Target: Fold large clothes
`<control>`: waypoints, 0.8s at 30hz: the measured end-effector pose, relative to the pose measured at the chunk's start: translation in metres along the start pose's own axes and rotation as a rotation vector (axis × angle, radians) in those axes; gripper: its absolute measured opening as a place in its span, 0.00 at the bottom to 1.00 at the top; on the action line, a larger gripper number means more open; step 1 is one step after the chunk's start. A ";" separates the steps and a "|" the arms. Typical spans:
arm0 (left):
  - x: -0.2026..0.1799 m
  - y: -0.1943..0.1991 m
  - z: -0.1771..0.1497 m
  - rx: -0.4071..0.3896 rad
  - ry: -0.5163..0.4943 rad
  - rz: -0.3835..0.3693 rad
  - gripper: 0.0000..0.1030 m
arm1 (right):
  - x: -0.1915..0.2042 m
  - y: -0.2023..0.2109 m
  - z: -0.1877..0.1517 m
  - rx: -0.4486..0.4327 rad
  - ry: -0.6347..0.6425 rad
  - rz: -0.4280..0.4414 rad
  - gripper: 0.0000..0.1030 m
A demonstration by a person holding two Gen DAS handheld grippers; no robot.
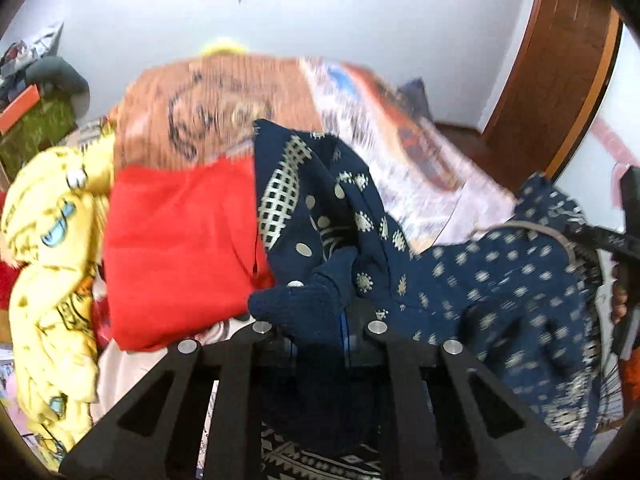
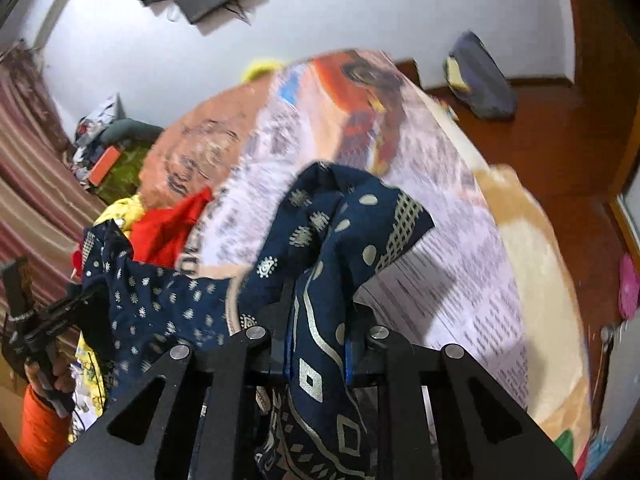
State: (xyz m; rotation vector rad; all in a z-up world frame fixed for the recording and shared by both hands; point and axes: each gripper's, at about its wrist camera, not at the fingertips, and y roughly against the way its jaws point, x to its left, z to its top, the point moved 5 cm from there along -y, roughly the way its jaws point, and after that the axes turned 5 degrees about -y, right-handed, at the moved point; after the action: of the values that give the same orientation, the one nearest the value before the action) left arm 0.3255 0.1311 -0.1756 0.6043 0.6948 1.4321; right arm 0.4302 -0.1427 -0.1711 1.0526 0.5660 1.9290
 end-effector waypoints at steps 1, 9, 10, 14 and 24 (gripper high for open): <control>-0.001 0.006 0.005 -0.017 0.001 0.003 0.13 | 0.007 0.002 0.004 -0.011 0.017 0.003 0.15; 0.031 0.036 0.048 -0.117 0.054 0.034 0.13 | 0.051 -0.005 0.049 -0.075 0.084 0.048 0.14; 0.037 0.035 0.051 -0.119 0.064 0.041 0.13 | 0.054 -0.011 0.053 -0.077 0.089 0.048 0.14; 0.059 0.023 0.057 -0.121 0.109 0.063 0.13 | 0.062 -0.038 0.070 -0.066 0.084 0.052 0.14; 0.138 -0.084 0.045 0.029 0.271 0.109 0.14 | 0.045 -0.121 0.089 0.010 0.036 -0.026 0.11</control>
State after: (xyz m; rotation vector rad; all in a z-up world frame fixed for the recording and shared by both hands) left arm 0.4162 0.2653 -0.2167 0.4802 0.9082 1.6253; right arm 0.5476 -0.0398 -0.1874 1.0138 0.6064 1.9279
